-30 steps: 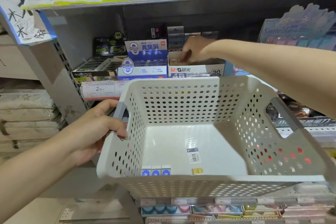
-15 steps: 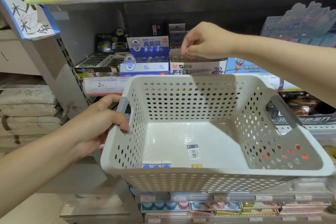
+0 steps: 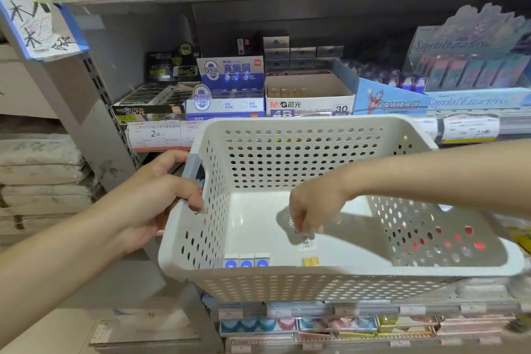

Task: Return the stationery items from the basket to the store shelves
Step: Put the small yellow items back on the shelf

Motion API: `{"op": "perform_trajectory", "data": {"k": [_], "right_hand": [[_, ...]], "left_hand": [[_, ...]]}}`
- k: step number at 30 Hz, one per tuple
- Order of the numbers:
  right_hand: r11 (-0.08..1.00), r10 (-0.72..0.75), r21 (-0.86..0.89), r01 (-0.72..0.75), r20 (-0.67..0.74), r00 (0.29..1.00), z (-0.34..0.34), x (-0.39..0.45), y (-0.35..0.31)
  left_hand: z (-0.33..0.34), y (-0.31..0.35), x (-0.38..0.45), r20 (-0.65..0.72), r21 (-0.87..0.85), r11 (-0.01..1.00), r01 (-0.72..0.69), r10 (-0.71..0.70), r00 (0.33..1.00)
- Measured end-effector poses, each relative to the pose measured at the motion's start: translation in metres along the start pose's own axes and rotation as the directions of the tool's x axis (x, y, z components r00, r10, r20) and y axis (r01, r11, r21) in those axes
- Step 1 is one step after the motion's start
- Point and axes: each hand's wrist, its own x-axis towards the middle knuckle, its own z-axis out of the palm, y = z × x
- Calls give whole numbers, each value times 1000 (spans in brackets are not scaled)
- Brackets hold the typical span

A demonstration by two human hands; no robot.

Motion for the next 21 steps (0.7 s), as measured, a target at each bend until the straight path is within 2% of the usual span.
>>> {"op": "perform_trajectory", "data": {"k": [3, 6, 9, 21], "right_hand": [[996, 20, -87, -10, 119, 993, 16, 9, -1], [988, 39, -151, -14, 163, 986, 24, 13, 0], [990, 17, -143, 12, 204, 979, 26, 14, 2], [999, -41, 16, 39, 113, 993, 34, 22, 4]], "left_hand": [[1, 1, 1, 4, 5, 1000, 4, -4, 1000], [3, 2, 2, -2, 2, 1000, 2, -2, 1000], [3, 1, 3, -9, -3, 1000, -4, 4, 1000], [3, -2, 0, -3, -36, 999, -15, 15, 1000]]}}
